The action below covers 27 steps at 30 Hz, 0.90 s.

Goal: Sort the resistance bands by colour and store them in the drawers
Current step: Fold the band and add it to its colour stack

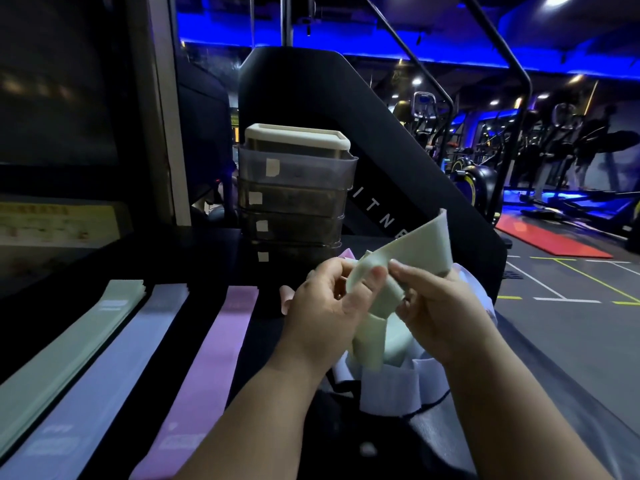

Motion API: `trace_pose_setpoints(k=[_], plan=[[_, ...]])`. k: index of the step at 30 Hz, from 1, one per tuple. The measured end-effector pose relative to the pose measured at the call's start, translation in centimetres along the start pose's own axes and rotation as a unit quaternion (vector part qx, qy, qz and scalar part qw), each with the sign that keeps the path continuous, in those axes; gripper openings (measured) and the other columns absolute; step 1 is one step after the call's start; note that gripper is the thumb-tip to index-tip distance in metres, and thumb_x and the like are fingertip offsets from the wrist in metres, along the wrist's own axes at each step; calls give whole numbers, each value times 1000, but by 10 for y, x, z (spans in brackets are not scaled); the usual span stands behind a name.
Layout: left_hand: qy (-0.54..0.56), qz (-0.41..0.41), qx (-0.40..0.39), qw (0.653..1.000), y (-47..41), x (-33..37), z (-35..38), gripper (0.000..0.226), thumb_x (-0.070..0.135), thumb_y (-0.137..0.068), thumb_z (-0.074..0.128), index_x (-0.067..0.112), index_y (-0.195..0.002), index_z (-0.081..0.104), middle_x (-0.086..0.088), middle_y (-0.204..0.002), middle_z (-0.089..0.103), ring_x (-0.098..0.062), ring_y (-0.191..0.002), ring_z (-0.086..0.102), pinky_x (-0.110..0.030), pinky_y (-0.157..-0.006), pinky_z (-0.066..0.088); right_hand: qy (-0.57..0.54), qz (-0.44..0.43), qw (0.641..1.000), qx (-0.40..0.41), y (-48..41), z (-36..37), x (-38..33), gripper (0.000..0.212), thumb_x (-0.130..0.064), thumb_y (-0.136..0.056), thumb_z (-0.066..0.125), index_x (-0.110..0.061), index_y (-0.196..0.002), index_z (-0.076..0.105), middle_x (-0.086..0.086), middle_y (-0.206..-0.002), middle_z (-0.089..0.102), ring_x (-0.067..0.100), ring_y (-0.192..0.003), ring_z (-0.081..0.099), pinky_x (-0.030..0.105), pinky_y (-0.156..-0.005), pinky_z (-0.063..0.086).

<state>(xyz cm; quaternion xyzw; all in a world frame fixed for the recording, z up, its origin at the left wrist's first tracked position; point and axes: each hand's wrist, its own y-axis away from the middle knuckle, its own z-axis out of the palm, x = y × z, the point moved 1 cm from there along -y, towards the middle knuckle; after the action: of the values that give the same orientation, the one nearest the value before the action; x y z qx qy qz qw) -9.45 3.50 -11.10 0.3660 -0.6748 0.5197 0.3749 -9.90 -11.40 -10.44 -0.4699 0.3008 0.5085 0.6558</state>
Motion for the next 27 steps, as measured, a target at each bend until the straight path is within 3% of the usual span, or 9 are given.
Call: trace_pose_setpoints(k=[3, 5, 7, 9, 13, 18, 22, 24, 27], plan=[[-10, -53, -85, 995, 2, -1, 1, 45, 69, -58, 63, 46, -96, 63, 13, -91, 73, -12, -101, 65, -51, -101, 46, -11, -7, 1000, 7, -1, -2, -2, 76, -29, -48, 93, 7, -107, 61, 26, -97, 52, 36, -91, 53, 39, -77, 43], [-42, -80, -109, 990, 3, -1, 1, 41, 63, -54, 64, 51, -94, 60, 13, -92, 72, -17, -113, 59, -46, -101, 46, -17, -11, 1000, 21, -1, -1, -3, 76, -30, -46, 94, 4, -107, 61, 25, -99, 52, 37, -93, 49, 42, -81, 35], [-76, -90, -123, 985, 4, 3, -2, 42, 64, -52, 64, 55, -93, 58, 8, -102, 70, -32, -127, 48, -50, -103, 44, -18, -9, 1000, 19, 0, -2, -5, 52, -21, -58, 85, 4, -96, 61, 23, -88, 57, 34, -82, 58, 37, -73, 46], [-98, -99, -141, 980, 8, 10, -10, 44, 64, -53, 65, 56, -95, 55, 7, -106, 69, -34, -130, 44, -51, -104, 42, -14, -14, 1000, 9, 3, -1, -9, 20, -8, -69, 68, 1, -86, 63, 16, -76, 66, 24, -69, 67, 32, -59, 56], [-44, -107, -186, 976, 17, 23, -36, 58, 49, -58, 73, 42, -112, 52, 7, -97, 74, -14, -102, 67, -40, -92, 54, 13, -17, 1000, -23, 4, 1, -9, 23, -2, -73, 70, 0, -95, 64, 19, -85, 65, 26, -75, 66, 35, -63, 56], [51, -109, -177, 977, 32, 3, -35, 60, 33, -62, 75, 21, -116, 52, -5, -100, 74, -16, -95, 71, -28, -83, 56, 23, -18, 1000, -9, 1, -3, 0, 13, -8, -71, 67, -7, -82, 73, 21, -83, 63, 29, -73, 62, 35, -62, 54], [43, -90, -172, 980, 37, -7, -23, 69, 51, -51, 70, 35, -114, 46, -2, -102, 71, -11, -95, 69, -21, -77, 54, 2, -27, 1000, 3, -3, -4, -2, 15, -5, -69, 67, -6, -83, 72, 23, -82, 64, 28, -71, 66, 34, -59, 56], [28, -84, -151, 985, 36, -10, -21, 63, 54, -50, 70, 45, -107, 44, 3, -104, 66, -8, -96, 66, -25, -83, 53, 4, -39, 999, 9, -4, -4, -6, 16, -4, -68, 65, -5, -84, 70, 18, -77, 65, 25, -67, 66, 32, -57, 56], [6, -90, -133, 987, 39, -15, -21, 52, 45, -55, 72, 30, -99, 49, 4, -94, 65, -2, -82, 64, -23, -77, 53, 4, -54, 998, 40, -6, -4, -8, 24, 1, -70, 64, -1, -93, 59, 12, -70, 64, 19, -61, 65, 28, -56, 55]])
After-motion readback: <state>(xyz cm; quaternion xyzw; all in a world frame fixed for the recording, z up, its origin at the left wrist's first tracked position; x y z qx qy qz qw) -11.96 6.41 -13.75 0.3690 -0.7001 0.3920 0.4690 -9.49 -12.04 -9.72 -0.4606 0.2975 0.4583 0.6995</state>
